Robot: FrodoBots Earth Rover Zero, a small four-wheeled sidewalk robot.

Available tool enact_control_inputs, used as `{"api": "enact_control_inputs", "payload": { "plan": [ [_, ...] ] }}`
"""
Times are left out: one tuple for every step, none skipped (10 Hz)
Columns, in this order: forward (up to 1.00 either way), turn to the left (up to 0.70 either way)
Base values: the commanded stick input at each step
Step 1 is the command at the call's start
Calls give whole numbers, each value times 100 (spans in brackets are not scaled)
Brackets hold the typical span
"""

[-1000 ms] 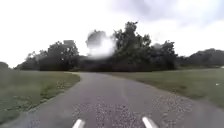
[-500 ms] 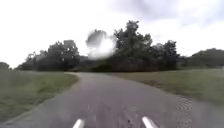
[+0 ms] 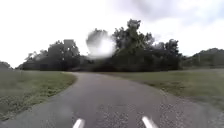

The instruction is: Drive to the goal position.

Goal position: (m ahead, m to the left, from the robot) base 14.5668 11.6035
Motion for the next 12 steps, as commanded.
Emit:
{"api": "enact_control_inputs", "payload": {
  "plan": [
    [70, 0],
    [70, 0],
    [70, 0],
    [70, 0],
    [70, 0],
    [70, 0],
    [70, 0],
    [70, 0],
    [70, 0],
    [70, 0],
    [70, 0],
    [70, 0]
  ]
}}
